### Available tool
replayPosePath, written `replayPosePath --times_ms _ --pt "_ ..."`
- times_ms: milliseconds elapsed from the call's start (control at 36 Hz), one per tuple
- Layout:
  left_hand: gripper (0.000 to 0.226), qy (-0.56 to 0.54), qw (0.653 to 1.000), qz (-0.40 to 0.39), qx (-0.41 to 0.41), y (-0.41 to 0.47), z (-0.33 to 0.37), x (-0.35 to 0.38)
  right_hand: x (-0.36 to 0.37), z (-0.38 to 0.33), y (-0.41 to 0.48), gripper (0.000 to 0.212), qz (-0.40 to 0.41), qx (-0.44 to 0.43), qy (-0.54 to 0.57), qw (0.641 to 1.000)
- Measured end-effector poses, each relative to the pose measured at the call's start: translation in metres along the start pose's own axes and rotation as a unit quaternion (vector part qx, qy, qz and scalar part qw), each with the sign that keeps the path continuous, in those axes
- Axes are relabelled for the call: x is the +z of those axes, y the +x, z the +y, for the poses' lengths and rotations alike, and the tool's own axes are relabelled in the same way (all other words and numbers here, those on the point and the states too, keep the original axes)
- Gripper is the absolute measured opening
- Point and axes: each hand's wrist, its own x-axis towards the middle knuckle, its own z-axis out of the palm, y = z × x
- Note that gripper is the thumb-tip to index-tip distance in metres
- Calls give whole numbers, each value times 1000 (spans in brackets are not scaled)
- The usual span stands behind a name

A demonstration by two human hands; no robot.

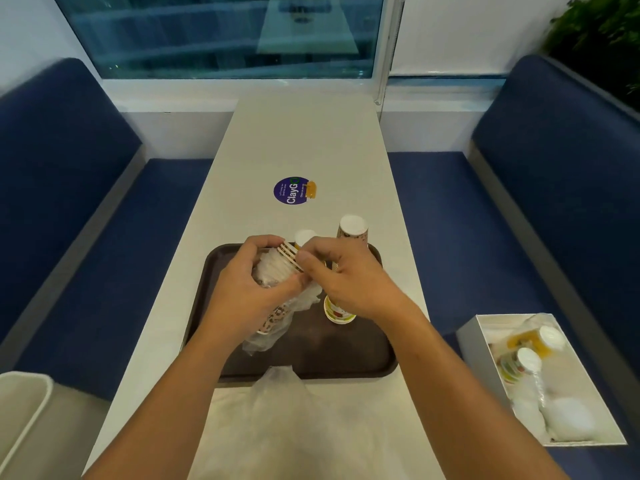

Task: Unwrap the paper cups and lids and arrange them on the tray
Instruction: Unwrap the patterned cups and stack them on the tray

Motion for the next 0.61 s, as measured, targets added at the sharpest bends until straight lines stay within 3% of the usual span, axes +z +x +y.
replayPosePath --times_ms 111,222,333,444,528,611 --pt "59 7 1000 -10 1 -8 1 -6 6 -4 -7 22 11 25 46 999" --pt "56 1 999 -30 13 -13 -1 -12 9 -7 -8 22 92 2 39 995" --pt "60 12 998 -56 18 -16 -1 -18 3 -11 -5 15 154 40 58 986" --pt "54 -12 998 -60 22 -17 0 -21 -6 -10 -8 33 70 -4 74 995" --pt "51 -24 998 -58 28 -15 1 -21 -9 -5 -7 39 17 -88 -31 995" --pt "52 -45 997 -62 15 -12 -1 -19 -15 3 -4 58 -33 -99 -103 989"
